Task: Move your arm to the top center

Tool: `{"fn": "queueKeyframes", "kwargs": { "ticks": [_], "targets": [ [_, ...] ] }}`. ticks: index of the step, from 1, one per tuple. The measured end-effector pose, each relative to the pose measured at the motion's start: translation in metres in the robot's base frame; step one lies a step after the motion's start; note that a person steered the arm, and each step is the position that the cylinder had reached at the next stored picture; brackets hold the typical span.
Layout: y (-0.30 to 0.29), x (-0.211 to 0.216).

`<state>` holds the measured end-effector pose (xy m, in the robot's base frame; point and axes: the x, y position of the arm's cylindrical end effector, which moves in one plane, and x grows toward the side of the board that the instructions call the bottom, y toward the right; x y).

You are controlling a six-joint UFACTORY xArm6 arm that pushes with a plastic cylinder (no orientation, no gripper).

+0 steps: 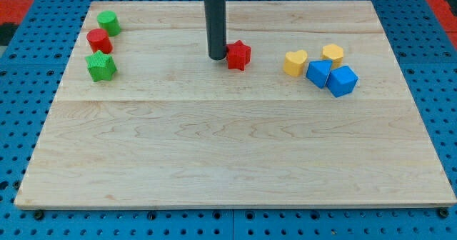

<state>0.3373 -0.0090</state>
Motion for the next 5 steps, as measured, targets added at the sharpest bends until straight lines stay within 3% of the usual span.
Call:
{"fn": "queueKeyframes", "kwargs": {
  "ticks": [2,4,5],
  "targets": [
    [0.121,-0.001],
    [0.054,-0.07],
    [0.056,-0.107]
  ]
}}
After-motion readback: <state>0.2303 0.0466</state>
